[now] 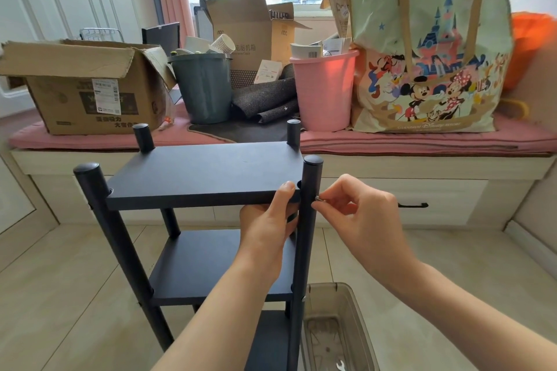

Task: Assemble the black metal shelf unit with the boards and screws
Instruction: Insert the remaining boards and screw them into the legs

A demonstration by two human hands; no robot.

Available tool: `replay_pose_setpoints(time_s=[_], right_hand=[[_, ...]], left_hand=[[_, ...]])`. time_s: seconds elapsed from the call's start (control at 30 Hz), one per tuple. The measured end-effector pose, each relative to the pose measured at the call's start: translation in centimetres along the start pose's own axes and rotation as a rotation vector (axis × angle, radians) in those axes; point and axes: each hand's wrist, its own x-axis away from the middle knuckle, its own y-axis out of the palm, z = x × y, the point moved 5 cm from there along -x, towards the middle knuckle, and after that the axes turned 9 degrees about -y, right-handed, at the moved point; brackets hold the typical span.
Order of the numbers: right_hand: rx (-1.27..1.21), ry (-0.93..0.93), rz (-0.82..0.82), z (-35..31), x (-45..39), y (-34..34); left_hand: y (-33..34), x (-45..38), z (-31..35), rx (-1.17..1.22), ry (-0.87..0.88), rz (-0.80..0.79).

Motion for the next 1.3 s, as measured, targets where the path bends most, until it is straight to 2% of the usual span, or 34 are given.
replay_pose_setpoints(time_s=[0.33, 0.77, 1.03, 1.3], right_hand=[[-0.093, -0.015, 0.014, 0.29, 0.19, 0.10], [-0.102, 0.121, 0.023, 0.61, -0.20, 0.33], [-0.104, 0.133, -0.026, 0.52, 0.48, 0.22], [-0.157, 0.180, 0.000, 0.94, 0.45, 0.28]], left_hand=[[-0.09, 0.03, -0.09, -0.013, 0.009, 0.002], [-0.04, -0.17, -0.08, -0.012, 0.011, 0.002], [-0.03, -0.16, 0.07, -0.005, 0.014, -0.022], [-0.06, -0.09, 0.08, -0.006, 0.020, -0.025]])
